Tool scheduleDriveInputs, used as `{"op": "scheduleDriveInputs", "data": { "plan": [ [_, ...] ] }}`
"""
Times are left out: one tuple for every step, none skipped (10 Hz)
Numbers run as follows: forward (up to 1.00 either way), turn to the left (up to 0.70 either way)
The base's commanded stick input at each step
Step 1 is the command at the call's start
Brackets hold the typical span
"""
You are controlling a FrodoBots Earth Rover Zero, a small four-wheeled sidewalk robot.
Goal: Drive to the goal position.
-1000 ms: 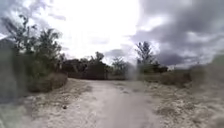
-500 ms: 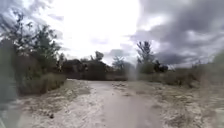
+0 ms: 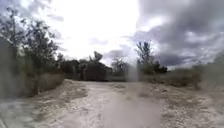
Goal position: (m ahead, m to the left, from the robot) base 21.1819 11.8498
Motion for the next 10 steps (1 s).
{"op": "scheduleDriveInputs", "data": {
  "plan": [
    [0.69,0.14],
    [0.69,0.14],
    [0.69,0.12],
    [0.69,0.03],
    [0.69,0.01],
    [0.69,0.01],
    [0.69,0.08],
    [0.69,0.13],
    [0.69,0.14],
    [0.69,0.14]
  ]
}}
